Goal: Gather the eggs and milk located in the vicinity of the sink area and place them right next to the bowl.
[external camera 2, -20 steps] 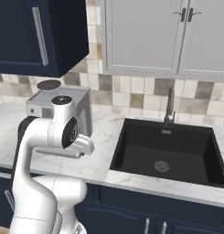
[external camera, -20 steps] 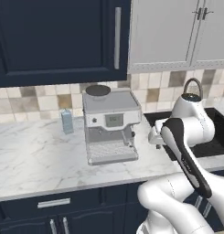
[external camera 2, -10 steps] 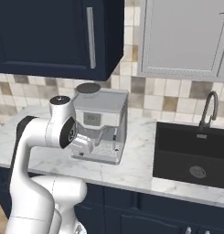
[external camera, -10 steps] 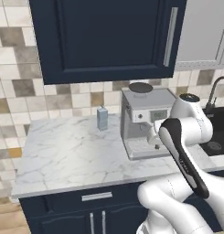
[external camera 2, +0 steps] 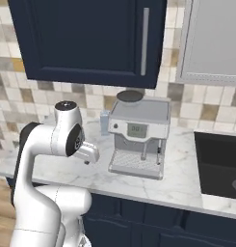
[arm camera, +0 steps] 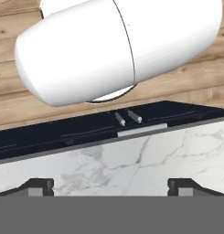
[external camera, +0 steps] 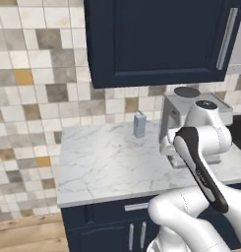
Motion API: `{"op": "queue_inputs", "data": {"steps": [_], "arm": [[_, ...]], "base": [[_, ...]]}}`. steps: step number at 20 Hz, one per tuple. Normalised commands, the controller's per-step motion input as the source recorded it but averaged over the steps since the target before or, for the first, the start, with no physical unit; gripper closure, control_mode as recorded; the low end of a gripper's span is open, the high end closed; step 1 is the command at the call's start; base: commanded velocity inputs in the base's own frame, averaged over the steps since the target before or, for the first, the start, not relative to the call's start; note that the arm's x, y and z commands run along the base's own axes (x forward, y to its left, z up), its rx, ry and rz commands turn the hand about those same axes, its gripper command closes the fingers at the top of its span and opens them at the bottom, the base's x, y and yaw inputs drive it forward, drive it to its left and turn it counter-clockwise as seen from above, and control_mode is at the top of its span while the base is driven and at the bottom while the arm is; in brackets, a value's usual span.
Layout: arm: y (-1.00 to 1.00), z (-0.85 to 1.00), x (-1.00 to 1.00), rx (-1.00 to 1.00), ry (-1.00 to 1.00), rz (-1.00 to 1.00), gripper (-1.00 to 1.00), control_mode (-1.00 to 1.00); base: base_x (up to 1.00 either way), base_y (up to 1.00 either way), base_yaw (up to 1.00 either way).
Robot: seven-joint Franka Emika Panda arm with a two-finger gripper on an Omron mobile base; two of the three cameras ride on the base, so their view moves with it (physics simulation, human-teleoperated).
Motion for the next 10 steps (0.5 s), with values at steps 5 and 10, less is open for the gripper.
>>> {"op": "queue_inputs", "data": {"steps": [5,10], "arm": [[0.0,0.0,0.0,0.0,0.0,0.0,-1.0,1.0],[0.0,0.0,0.0,0.0,0.0,0.0,-1.0,1.0]], "base": [[0.0,0.82,0.0],[0.0,0.41,0.0]]}}
